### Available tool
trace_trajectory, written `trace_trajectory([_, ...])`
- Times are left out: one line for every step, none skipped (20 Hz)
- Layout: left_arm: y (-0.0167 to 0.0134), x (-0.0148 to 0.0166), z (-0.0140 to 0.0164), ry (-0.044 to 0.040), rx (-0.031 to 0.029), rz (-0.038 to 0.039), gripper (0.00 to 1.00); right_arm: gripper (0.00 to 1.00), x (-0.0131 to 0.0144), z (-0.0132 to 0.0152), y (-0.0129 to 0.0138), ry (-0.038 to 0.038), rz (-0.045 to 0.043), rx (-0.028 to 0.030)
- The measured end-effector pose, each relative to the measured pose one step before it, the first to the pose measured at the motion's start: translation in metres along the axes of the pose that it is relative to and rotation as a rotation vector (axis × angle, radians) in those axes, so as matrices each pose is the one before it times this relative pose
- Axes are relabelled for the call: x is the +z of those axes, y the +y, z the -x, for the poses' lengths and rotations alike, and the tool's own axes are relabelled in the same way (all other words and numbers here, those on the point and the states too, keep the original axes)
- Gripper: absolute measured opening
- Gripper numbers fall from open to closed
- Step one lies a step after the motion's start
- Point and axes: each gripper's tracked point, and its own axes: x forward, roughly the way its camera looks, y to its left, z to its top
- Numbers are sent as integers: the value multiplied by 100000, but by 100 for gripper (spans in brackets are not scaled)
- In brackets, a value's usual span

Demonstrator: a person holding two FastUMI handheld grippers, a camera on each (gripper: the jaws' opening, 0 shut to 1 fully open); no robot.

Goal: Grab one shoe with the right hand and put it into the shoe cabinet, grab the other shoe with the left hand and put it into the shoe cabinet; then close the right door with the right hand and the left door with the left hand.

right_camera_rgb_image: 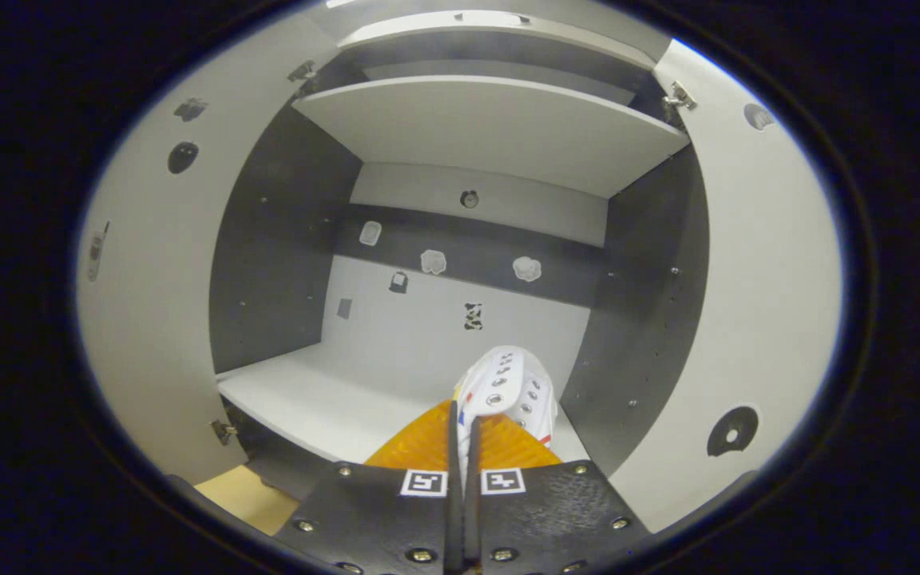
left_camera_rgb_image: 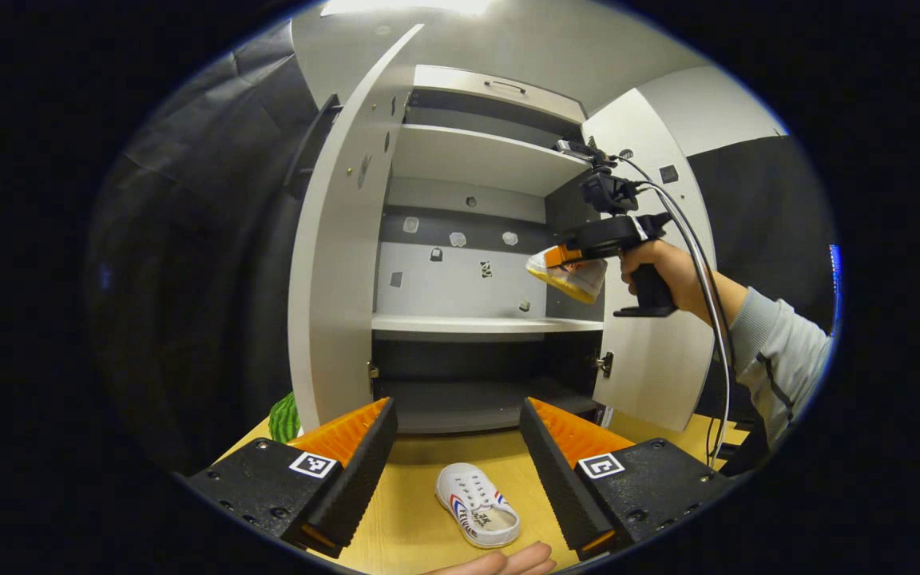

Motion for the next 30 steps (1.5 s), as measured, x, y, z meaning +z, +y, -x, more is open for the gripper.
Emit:
trace_trajectory([582, 14, -183, -167, 1071, 790, 94, 1, -273, -1322, -459, 1547, 2282, -2267])
trace_trajectory([460, -280, -28, 1068, 1218, 696, 94, 2, -459, -1588, -317, 2049, 1459, -1934])
trace_trajectory([280, -163, -106, 200, 253, 698, 94, 2, -576, -1667, -417, 1763, 1491, -2744])
trace_trajectory([50, -166, -101, 972, -302, 682, 95, 2, -511, -1391, -279, 2102, -282, -2536])
trace_trajectory([106, -261, -136, 716, -116, 819, 94, 3, -620, -1356, -205, 2219, -300, -2079])
trace_trajectory([-11, -19, 13, 358, -433, 479, 92, 3, -472, -1274, -201, 1802, -1117, -1500])
trace_trajectory([-27, -7, -38, -39, -305, 357, 92, 3, -506, -1121, 306, 1700, -672, -656])
trace_trajectory([-66, 117, 33, -299, -754, 233, 92, 3, -186, -873, 101, 962, -589, 491])
trace_trajectory([-182, -5, 56, 26, -1119, 463, 92, 3, -216, -481, 87, 1031, -1498, 967])
trace_trajectory([-86, -29, 14, 535, -613, 178, 95, 3, -237, -337, 291, 930, -577, 1407])
trace_trajectory([209, 28, 120, -122, 393, 62, 94, 3, -322, -483, 230, 912, -233, 1154])
trace_trajectory([217, 201, 66, -415, 891, 64, 94, 3, -573, -298, 420, 1996, 1135, 1353])
trace_trajectory([189, 38, 27, -235, 447, 130, 95, 4, -592, -278, 275, 1300, 2289, 915])
trace_trajectory([-95, 39, 33, -80, -124, 311, 94, 9, -464, -2, 132, 623, 2891, 944])
trace_trajectory([-266, -227, -29, 799, -510, 133, 94, 19, 633, 628, 208, -2434, 1020, 882])
trace_trajectory([-399, -237, -27, 1046, -1096, -11, 94, 31, 418, 528, 510, -2236, -1192, 1389])
trace_trajectory([-434, -331, -22, 975, -1297, 81, 95, 50, 602, 720, -28, -2529, -1091, 35])
trace_trajectory([-308, -261, -47, 1009, -727, 57, 95, 69, 552, 900, -139, -2447, -856, -1270])
trace_trajectory([-40, -96, 14, 563, 232, -289, 94, 88, 143, 871, -259, -1653, -94, -1045])
trace_trajectory([77, -145, 24, 213, 847, -499, 95, 88, 76, 1038, -322, -1554, 657, -1941])
trace_trajectory([-35, -93, 1, 68, 708, -781, 95, 93, 241, 1256, -117, -2067, 909, -857])
trace_trajectory([12, -80, -60, 101, 739, -662, 95, 95, 121, 1336, 223, -1933, -367, 619])
trace_trajectory([-26, -250, -80, 484, 631, -611, 95, 99, -66, 1519, 138, -1045, -1223, 759])
trace_trajectory([-46, -292, -19, 819, 581, -214, 94, 98, -38, 1714, 301, -1600, -1855, 1764])
trace_trajectory([-226, -511, -204, 1588, 120, -7, 94, 96, -153, 1687, 225, -1117, -1794, 1532])
trace_trajectory([-295, -508, -128, 1696, -279, 13, 95, 98, -237, 1892, 89, -1417, -2114, 1229])
trace_trajectory([-396, -651, -189, 1599, -777, -203, 94, 98, 64, 1876, 184, -2636, -1428, 1323])
trace_trajectory([-561, -540, -296, 1243, -1347, -487, 95, 98, 56, 1921, 169, -2531, -1125, 1144])
trace_trajectory([-440, -873, -381, 2061, -1482, -790, 94, 98, -260, 2106, 295, -1939, -614, 1150])
trace_trajectory([-109, -1009, -367, 2289, -552, -567, 94, 98, -230, 2054, 260, -1619, 772, 985])
